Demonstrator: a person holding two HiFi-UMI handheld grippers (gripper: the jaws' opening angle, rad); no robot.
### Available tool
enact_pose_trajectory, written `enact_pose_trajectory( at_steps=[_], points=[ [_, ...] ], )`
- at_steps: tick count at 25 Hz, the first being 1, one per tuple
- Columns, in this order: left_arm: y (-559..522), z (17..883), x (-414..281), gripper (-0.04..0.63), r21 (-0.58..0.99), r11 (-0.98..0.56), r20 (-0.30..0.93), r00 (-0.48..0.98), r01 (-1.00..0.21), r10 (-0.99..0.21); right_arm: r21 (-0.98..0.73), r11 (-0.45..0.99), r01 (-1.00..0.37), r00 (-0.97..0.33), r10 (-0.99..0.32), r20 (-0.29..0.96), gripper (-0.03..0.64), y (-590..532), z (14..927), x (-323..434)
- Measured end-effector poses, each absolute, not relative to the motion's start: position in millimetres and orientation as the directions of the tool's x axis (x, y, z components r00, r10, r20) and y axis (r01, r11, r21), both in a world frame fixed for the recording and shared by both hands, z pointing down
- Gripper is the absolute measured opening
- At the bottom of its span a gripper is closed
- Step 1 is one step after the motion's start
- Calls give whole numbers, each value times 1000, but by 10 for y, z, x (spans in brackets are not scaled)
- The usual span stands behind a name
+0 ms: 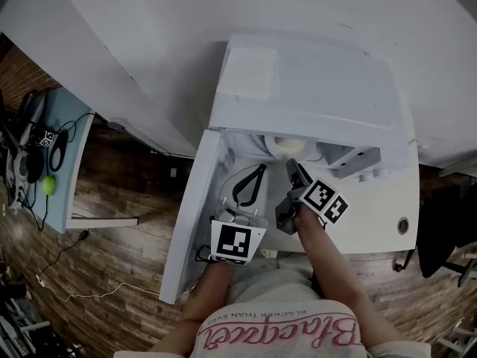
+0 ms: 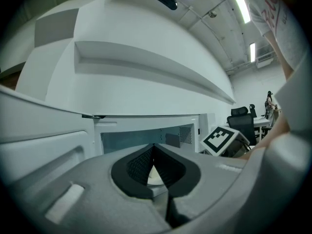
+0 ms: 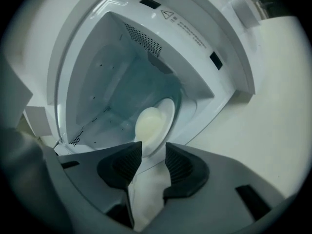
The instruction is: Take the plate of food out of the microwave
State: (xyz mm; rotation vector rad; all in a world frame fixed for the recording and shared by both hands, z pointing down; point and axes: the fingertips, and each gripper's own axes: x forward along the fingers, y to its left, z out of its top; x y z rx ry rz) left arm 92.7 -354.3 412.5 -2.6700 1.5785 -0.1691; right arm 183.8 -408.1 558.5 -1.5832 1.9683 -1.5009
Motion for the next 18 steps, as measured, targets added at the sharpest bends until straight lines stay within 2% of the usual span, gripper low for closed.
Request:
enact_pose_trajectory(
  at_steps=[10,18],
  points=[
    [-3661,4159,1157,5,-108,-523,89,516,-845,-852,-803,-243,-544,-380,-782,494,160,-4203,5662,1855],
    [-3717,4113,1106,5,-105,-506,68,501,-856,-863,-770,-404,-494,-337,-727,598,238,-4170,5857,1914]
  ],
)
